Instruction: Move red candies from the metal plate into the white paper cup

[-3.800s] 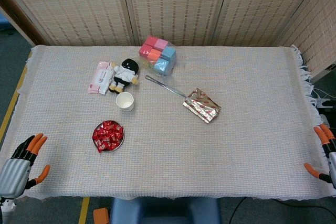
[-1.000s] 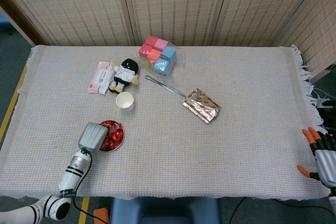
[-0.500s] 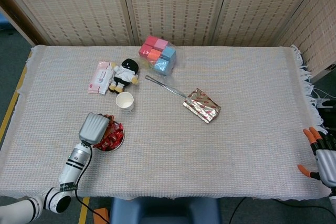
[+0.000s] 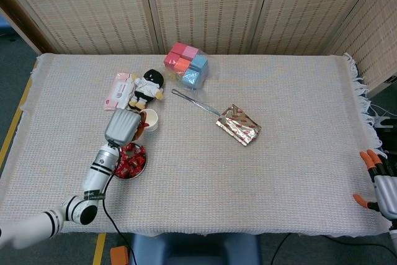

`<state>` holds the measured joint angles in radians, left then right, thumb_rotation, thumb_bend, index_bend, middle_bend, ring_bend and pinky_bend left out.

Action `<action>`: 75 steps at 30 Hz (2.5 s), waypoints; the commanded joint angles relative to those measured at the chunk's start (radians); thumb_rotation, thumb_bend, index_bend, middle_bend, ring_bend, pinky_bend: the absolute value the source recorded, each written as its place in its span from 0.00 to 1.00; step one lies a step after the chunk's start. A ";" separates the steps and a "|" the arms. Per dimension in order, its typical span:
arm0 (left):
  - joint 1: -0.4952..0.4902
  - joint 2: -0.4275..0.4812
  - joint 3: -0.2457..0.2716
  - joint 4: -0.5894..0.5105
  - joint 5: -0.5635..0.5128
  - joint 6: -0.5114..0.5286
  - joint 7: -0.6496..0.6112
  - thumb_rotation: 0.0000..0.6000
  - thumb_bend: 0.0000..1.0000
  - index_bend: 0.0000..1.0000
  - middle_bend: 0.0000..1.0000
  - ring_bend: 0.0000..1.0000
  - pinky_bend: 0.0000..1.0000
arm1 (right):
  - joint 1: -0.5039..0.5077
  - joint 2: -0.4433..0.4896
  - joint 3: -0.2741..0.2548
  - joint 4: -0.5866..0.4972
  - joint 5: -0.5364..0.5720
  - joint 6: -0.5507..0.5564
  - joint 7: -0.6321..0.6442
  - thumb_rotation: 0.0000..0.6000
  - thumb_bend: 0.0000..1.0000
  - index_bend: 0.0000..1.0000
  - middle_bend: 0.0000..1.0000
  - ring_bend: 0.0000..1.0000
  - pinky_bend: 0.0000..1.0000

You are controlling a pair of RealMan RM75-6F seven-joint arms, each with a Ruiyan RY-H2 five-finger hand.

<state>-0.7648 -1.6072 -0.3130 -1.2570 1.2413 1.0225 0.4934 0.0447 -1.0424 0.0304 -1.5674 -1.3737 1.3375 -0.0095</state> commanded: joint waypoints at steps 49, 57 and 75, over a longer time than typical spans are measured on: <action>0.078 0.082 0.215 -0.108 0.070 0.096 -0.144 1.00 0.38 0.17 0.27 0.37 0.94 | -0.009 0.012 -0.001 -0.009 0.004 0.006 0.002 1.00 0.09 0.00 0.00 0.00 0.00; 0.217 0.173 0.347 -0.229 0.110 0.167 -0.139 1.00 0.37 0.02 0.13 0.21 0.95 | -0.011 0.011 -0.012 -0.017 -0.023 0.014 -0.001 1.00 0.09 0.00 0.00 0.00 0.00; 0.299 0.099 0.343 -0.063 0.088 0.162 -0.133 1.00 0.37 0.14 0.18 0.30 0.95 | -0.011 0.011 -0.021 -0.033 -0.045 0.021 -0.010 1.00 0.09 0.00 0.00 0.00 0.00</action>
<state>-0.4679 -1.5038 0.0324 -1.3241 1.3283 1.1876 0.3617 0.0335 -1.0312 0.0095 -1.6004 -1.4187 1.3589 -0.0197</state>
